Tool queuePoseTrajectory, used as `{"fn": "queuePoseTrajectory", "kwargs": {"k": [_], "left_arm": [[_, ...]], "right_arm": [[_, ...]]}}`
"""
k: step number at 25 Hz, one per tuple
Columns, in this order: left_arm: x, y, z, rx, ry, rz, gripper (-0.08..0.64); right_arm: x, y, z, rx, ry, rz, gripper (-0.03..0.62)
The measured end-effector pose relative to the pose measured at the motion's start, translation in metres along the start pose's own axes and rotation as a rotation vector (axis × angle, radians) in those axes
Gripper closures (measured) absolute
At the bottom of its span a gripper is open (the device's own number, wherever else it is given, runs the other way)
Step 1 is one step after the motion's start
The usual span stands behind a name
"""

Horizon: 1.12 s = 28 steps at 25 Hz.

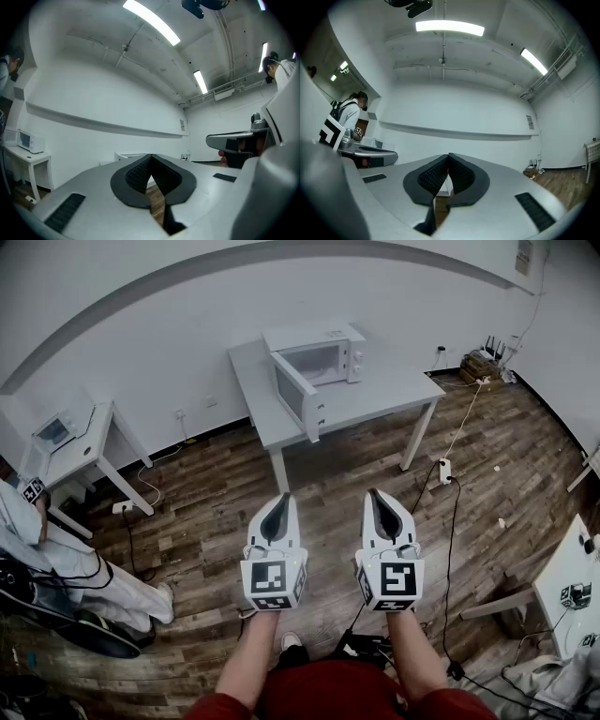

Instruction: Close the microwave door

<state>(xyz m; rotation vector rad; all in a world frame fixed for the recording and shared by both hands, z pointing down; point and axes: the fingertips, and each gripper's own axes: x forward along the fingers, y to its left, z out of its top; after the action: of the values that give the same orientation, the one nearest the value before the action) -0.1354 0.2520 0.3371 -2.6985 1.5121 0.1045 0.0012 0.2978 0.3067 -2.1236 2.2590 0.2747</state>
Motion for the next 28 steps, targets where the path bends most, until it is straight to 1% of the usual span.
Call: {"fn": "queuePoseTrajectory", "kwargs": {"k": [9, 13, 17, 28], "left_arm": [[0.003, -0.009, 0.004, 0.004, -0.013, 0.013, 0.534], [0.002, -0.011, 0.006, 0.006, -0.015, 0.017, 0.534], [0.002, -0.016, 0.006, 0.008, -0.015, 0.024, 0.534], [0.01, -0.031, 0.009, 0.031, -0.021, 0.07, 0.534]], "right_arm": [[-0.003, -0.014, 0.004, -0.005, -0.015, -0.003, 0.565], [-0.003, -0.013, 0.005, -0.007, -0.019, 0.003, 0.565], [-0.003, -0.017, 0.006, 0.004, -0.032, 0.007, 0.565], [-0.002, -0.035, 0.003, 0.027, -0.051, 0.057, 0.565]]}}
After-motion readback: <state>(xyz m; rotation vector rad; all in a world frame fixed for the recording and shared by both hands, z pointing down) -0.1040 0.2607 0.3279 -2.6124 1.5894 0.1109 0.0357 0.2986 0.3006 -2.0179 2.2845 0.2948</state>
